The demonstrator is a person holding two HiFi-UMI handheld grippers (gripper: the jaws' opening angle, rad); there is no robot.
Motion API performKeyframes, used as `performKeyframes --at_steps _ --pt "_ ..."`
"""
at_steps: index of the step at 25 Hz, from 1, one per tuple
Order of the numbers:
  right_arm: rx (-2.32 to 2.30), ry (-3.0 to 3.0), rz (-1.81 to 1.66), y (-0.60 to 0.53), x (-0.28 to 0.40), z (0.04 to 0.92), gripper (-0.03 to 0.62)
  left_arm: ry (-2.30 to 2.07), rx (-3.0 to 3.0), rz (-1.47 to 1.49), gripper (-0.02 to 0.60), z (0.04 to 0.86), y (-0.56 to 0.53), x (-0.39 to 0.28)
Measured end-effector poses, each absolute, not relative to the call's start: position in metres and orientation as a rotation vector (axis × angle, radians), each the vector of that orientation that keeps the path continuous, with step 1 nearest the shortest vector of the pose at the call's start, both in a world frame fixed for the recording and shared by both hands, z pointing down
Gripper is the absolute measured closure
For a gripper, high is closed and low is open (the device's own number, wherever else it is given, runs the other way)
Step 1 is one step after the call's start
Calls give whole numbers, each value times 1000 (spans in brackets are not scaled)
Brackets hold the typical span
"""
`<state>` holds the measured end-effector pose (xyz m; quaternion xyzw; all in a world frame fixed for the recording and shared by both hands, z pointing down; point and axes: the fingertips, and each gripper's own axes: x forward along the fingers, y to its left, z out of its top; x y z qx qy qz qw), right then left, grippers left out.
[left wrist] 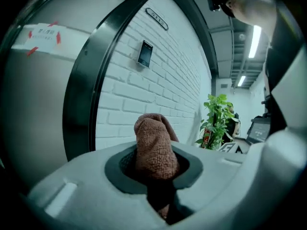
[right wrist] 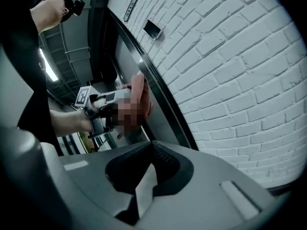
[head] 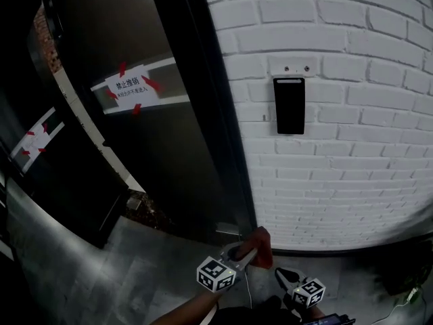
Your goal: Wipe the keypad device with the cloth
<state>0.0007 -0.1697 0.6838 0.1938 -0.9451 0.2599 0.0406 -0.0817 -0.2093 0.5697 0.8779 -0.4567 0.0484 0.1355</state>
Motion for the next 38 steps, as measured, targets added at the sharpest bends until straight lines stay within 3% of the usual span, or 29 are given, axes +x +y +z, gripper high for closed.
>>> performKeyframes --at_steps 18,38 --pt "749 -2868 635 -30 -23 670 592 -1142 2487 143 517 659 -25 -122" --pt "914 -2859 574 40 -7 665 592 -942 2552 168 517 675 34 -87"
